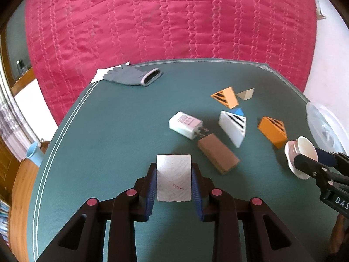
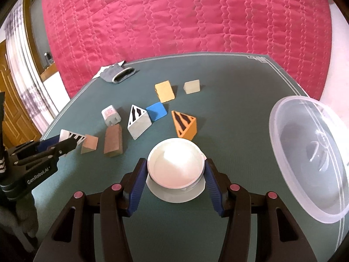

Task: Organize rigid objects
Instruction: 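Carry the striped block with the left tool while the right tool carries the bowl toward the clear basin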

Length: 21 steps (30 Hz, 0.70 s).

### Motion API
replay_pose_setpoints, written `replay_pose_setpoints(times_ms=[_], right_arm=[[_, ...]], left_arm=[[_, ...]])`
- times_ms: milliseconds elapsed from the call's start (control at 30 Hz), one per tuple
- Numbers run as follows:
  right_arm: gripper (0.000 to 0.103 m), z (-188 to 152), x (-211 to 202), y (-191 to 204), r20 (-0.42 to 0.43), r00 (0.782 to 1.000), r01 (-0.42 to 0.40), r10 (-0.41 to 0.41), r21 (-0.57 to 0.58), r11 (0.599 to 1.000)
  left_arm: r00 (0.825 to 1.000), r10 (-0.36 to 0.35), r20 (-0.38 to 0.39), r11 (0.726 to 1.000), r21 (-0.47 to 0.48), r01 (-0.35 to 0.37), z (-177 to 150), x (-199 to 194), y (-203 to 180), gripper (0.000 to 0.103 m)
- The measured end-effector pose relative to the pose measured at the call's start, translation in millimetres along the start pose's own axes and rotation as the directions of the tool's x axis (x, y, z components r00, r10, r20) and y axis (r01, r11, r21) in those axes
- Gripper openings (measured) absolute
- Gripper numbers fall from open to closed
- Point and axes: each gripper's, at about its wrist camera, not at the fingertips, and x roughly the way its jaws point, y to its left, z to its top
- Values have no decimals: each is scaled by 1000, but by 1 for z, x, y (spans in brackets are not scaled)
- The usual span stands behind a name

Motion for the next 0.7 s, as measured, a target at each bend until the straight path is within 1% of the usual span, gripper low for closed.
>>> replay_pose_setpoints(times_ms=[300, 700], right_arm=[[54, 1, -15, -15, 34, 999, 23, -24, 20, 1000], [54, 3, -36, -45, 69, 994, 75, -79, 56, 996]], left_arm=[[999, -37, 29, 998, 51, 35, 9, -9, -29, 31], [995, -82, 54, 989, 127, 75, 19, -17, -72, 31]])
